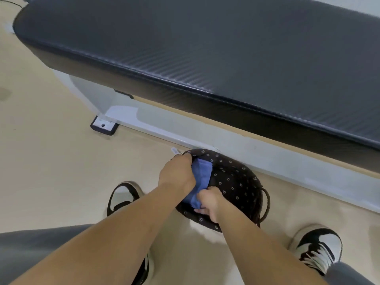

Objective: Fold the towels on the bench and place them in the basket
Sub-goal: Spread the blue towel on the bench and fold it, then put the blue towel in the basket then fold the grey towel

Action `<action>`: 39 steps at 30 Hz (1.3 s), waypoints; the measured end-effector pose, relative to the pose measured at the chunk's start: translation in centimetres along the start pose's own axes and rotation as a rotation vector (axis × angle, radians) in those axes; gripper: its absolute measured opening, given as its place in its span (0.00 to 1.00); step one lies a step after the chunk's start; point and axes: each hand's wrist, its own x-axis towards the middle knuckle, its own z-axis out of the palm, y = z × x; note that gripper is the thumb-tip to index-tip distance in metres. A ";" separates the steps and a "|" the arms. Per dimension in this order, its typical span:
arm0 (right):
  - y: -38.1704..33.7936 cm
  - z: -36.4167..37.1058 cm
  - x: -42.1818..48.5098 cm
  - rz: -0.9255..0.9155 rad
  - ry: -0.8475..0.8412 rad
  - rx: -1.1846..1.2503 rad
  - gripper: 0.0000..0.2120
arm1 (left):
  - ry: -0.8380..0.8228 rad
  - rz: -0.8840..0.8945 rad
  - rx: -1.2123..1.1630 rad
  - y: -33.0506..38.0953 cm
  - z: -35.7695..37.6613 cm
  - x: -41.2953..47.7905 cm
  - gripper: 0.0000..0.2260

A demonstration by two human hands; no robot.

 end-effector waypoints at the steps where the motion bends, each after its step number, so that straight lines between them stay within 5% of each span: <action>1: 0.2 0.1 0.5 -0.006 0.000 -0.002 0.15 | -0.031 0.033 0.036 0.1 0.1 0.0 0.15; 5: 0.4 0.5 1.0 -0.032 -0.046 -0.030 0.29 | -0.078 0.199 0.149 -0.4 1.2 -0.4 0.10; 8: 0.3 0.9 1.3 -0.063 -0.078 -0.070 0.23 | -0.234 0.321 0.300 -1.0 2.3 -0.3 0.14; 10: 0.1 0.6 0.9 -0.139 -0.056 -0.291 0.14 | -0.290 0.367 0.436 -1.2 3.0 -0.2 0.19; 14: -0.1 -1.4 1.1 -0.417 0.157 -0.910 0.13 | -0.268 0.363 0.562 -1.0 5.1 0.1 0.24; 19: -0.5 -3.5 1.1 -0.473 0.184 -0.869 0.23 | -0.357 0.262 0.495 -1.3 6.8 1.3 0.30; 25: -1.5 -5.1 -1.5 -0.467 0.084 -0.856 0.15 | -0.462 0.255 0.460 -1.1 5.5 2.1 0.33; 28: -2.9 -6.0 -4.8 -0.440 0.001 -1.030 0.16 | -0.418 0.276 0.414 0.1 3.7 0.5 0.27; 34: -6.4 -8.2 -13.6 -0.514 0.088 -1.255 0.08 | -0.312 0.312 0.283 5.3 -2.7 -3.0 0.14; 39: -8.1 -11.0 -22.9 -0.560 0.185 -1.348 0.14 | -0.085 0.558 0.059 10.3 -7.7 -8.7 0.12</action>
